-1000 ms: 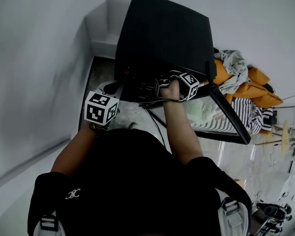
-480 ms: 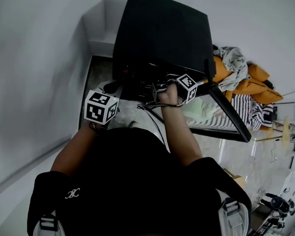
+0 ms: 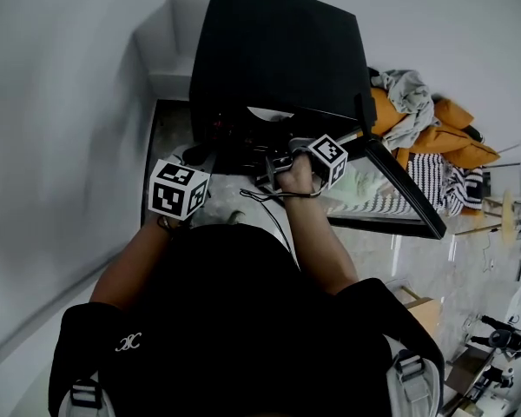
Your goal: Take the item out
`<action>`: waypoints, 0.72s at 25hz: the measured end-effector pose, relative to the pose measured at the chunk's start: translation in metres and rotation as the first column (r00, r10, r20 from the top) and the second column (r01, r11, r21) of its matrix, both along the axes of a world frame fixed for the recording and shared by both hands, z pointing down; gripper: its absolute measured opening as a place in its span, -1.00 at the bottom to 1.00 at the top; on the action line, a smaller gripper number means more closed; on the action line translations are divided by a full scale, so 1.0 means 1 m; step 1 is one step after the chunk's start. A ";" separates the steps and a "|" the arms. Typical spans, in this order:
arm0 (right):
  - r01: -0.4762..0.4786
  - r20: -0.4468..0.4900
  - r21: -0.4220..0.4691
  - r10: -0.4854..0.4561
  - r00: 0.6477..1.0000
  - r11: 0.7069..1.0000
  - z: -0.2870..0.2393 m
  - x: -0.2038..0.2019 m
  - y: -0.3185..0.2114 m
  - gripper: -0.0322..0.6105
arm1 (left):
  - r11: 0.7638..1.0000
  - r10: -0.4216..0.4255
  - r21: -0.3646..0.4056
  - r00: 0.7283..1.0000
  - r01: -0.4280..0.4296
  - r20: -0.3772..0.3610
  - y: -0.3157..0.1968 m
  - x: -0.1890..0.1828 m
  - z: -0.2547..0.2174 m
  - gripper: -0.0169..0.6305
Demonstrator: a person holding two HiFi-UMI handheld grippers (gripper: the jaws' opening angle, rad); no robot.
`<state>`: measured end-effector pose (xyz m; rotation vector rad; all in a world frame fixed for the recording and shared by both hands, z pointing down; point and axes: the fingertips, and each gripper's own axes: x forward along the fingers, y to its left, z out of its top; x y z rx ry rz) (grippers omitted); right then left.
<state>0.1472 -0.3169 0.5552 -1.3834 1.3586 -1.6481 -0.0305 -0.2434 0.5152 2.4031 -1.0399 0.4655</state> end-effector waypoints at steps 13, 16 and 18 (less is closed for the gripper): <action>-0.006 -0.031 0.013 0.006 1.000 1.000 -0.001 0.002 -0.011 -0.65 | 1.000 0.027 0.007 1.000 -0.027 0.006 -0.001 0.005 -0.001 -0.93; -0.007 -0.021 0.004 0.007 1.000 1.000 0.001 0.001 -0.015 -0.65 | 1.000 0.027 0.004 1.000 -0.027 0.006 -0.002 0.005 -0.001 -0.93; -0.007 -0.018 -0.004 0.007 1.000 1.000 0.004 0.000 -0.017 -0.65 | 1.000 0.024 0.004 1.000 -0.024 0.006 -0.003 0.004 -0.001 -0.93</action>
